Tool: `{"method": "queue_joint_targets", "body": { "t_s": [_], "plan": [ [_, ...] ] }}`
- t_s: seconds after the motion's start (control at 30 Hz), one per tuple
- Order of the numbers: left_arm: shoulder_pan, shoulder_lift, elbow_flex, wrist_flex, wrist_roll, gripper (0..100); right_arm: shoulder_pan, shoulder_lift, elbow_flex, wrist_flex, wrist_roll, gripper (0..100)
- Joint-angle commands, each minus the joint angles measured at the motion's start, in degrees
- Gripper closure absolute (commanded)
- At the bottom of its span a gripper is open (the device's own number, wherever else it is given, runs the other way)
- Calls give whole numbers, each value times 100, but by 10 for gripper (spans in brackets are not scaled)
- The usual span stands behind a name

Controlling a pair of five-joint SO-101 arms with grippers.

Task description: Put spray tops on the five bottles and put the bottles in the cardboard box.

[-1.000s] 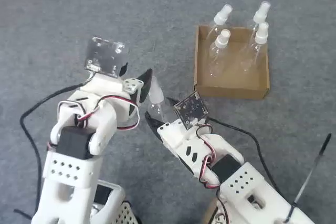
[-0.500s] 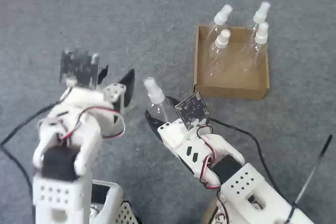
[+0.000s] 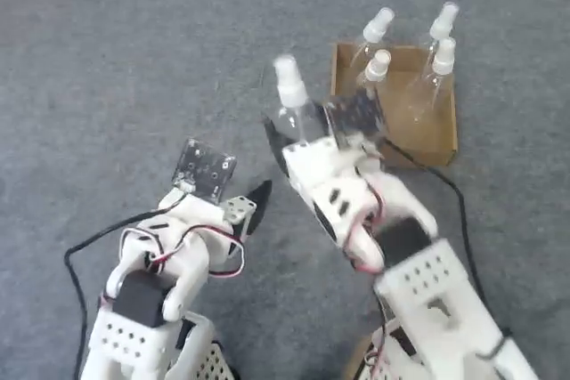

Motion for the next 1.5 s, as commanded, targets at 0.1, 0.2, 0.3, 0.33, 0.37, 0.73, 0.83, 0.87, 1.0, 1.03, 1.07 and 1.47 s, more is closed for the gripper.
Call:
{"method": "queue_joint_targets", "body": {
  "t_s": [0.1, 0.2, 0.3, 0.33, 0.37, 0.73, 0.83, 0.87, 1.0, 1.03, 1.07, 1.47],
  "plan": [
    [88, -809, 330, -202, 334, 694, -303, 1552, -1459, 92, 26, 993],
    [79, -1187, 488, -202, 325, 691, -418, 1613, -1785, 497, 26, 993],
    [79, -1486, 611, -202, 316, 691, -453, 1481, -2031, 901, 26, 993],
    [79, -1565, 655, -202, 316, 691, -453, 1411, -2101, 1042, 26, 993],
    [79, -1626, 690, -202, 264, 691, -453, 1341, -2163, 1191, 26, 993],
    [79, -1697, 716, -167, 141, 691, -453, 505, -2242, 2185, 26, 993],
    [79, -1697, 716, -167, 141, 691, -453, 382, -2242, 2334, 26, 993],
    [79, -1697, 716, -167, 141, 691, -453, 365, -2242, 2369, 26, 993],
    [79, -1697, 716, -167, 141, 691, -453, 312, -2277, 2545, 26, 993],
    [79, -1697, 716, -167, 141, 691, -453, 312, -2277, 2589, 26, 993],
    [79, -1697, 716, -167, 141, 691, -453, 312, -2268, 2624, 26, 993],
    [79, -1697, 725, -167, 132, 691, -426, 40, -2251, 2844, 26, 993]
  ]
}}
